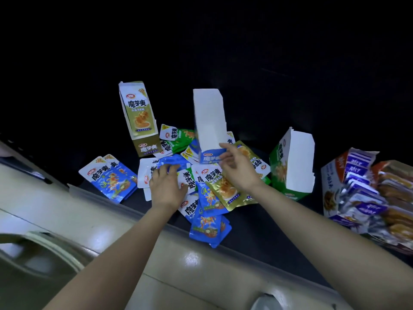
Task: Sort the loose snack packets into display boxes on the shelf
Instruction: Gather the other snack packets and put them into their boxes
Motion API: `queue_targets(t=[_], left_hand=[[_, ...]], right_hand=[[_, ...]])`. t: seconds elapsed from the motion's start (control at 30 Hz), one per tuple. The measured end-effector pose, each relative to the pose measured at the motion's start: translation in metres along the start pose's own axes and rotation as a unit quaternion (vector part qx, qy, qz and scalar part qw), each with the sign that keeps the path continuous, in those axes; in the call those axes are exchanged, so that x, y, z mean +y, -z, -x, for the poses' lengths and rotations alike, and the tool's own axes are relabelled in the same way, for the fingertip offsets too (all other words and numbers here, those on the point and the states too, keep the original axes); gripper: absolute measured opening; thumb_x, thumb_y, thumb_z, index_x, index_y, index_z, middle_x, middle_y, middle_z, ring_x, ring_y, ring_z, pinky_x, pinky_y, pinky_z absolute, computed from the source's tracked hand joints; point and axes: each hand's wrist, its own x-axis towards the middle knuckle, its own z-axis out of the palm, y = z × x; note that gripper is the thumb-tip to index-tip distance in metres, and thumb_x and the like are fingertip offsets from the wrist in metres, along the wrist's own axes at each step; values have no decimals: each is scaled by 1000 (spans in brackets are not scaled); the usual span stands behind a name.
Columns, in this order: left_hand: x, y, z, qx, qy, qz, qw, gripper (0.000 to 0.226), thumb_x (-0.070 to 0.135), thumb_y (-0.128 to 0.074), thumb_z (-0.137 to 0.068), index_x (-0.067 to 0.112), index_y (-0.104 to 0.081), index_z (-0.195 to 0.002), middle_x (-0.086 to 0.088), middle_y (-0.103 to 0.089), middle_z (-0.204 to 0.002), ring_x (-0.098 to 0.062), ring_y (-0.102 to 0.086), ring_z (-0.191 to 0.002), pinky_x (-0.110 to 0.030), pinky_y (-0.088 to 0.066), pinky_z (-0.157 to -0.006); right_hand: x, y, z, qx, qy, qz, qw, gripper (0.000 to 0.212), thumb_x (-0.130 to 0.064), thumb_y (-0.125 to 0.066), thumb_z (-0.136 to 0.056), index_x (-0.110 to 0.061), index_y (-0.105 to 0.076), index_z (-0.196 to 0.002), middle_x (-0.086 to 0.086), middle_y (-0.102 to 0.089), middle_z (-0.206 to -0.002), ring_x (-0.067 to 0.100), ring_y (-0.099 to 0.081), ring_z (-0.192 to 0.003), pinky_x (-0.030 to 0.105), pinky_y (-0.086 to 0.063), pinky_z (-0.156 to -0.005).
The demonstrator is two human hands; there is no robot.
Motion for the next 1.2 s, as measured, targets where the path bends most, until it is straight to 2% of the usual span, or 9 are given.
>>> queue_targets(t=[0.1, 0.2, 0.3, 0.43, 0.6, 0.73, 0.97, 1.1, 1.2], left_hand=[[-1, -2, 4, 3, 9, -1, 1000, 58, 34, -66, -88, 18, -46, -140, -11, -42, -136, -33, -33, -127, -40, -31, -102], [-2, -5, 6, -11, 31, 2, 999, 60, 42, -72, -82, 18, -51, -133, -11, -47, -128, -31, -38, -124, -37, -32, -101], [-4, -7, 8, -10, 46, 25, 999, 60, 45, -74, -80, 14, -54, -127, -12, -51, -126, -31, -41, -123, -37, -32, -99], [-5, -11, 14, 30, 50, 69, 996, 48, 36, -76, -81, 10, -60, -117, -16, -54, -117, -34, -43, -116, -38, -33, -94], [1, -13, 25, 65, 61, 71, 994, 43, 32, -76, -81, 9, -62, -114, -17, -54, -113, -36, -43, -114, -40, -34, -93], [20, -15, 32, 115, 11, 56, 992, 38, 28, -72, -82, 10, -65, -115, -16, -53, -109, -38, -45, -110, -42, -35, -93], [50, -25, 39, 10, -23, 23, 999, 40, 45, -64, -89, 21, -65, -120, -8, -50, -119, -28, -41, -119, -37, -34, -98], [39, -23, 45, -18, -62, 38, 997, 25, 39, -68, -87, 19, -71, -101, -3, -48, -105, -24, -54, -97, -32, -46, -78], [34, -18, 51, -50, -61, -8, 997, 20, 42, -62, -90, 22, -67, -91, 2, -51, -91, -21, -57, -87, -29, -40, -64]], right_hand=[[-1, -5, -11, 6, 2, -31, 999, 59, -6, -54, -94, -25, -33, -145, 0, -53, -112, 13, -58, -96, 28, -51, -88], [0, -11, -3, 48, 34, -36, 998, 44, -1, -52, -90, -21, -41, -127, 4, -55, -106, 15, -58, -85, 34, -51, -76], [11, -16, 8, -47, 68, 38, 996, 36, -9, -61, -90, -16, -52, -124, 4, -55, -119, 16, -53, -108, 35, -45, -94], [35, -19, 18, -186, 68, 257, 946, 69, -39, -67, -88, -31, -35, -148, -5, -21, -158, 16, -14, -145, 42, -14, -117], [54, 10, 25, -115, 21, 302, 946, 69, -25, -65, -87, -29, -32, -148, -3, -16, -159, 19, -15, -145, 38, -11, -115], [70, 28, 28, -49, -28, 288, 956, 69, -34, -66, -88, -25, -33, -148, 5, -18, -159, 23, -15, -145, 35, -13, -114], [68, 24, 33, -212, 95, 288, 929, 70, -35, -66, -87, -37, -33, -148, -11, -8, -160, 16, -5, -143, 38, -9, -114], [74, 29, 33, -227, 144, 323, 907, 48, -43, -76, -76, -33, -56, -119, -5, -22, -150, 15, -14, -137, 31, -13, -105], [72, 28, 33, -210, 155, 335, 905, 33, -46, -79, -71, -31, -57, -91, -7, -36, -125, 14, -26, -120, 26, -16, -90]])
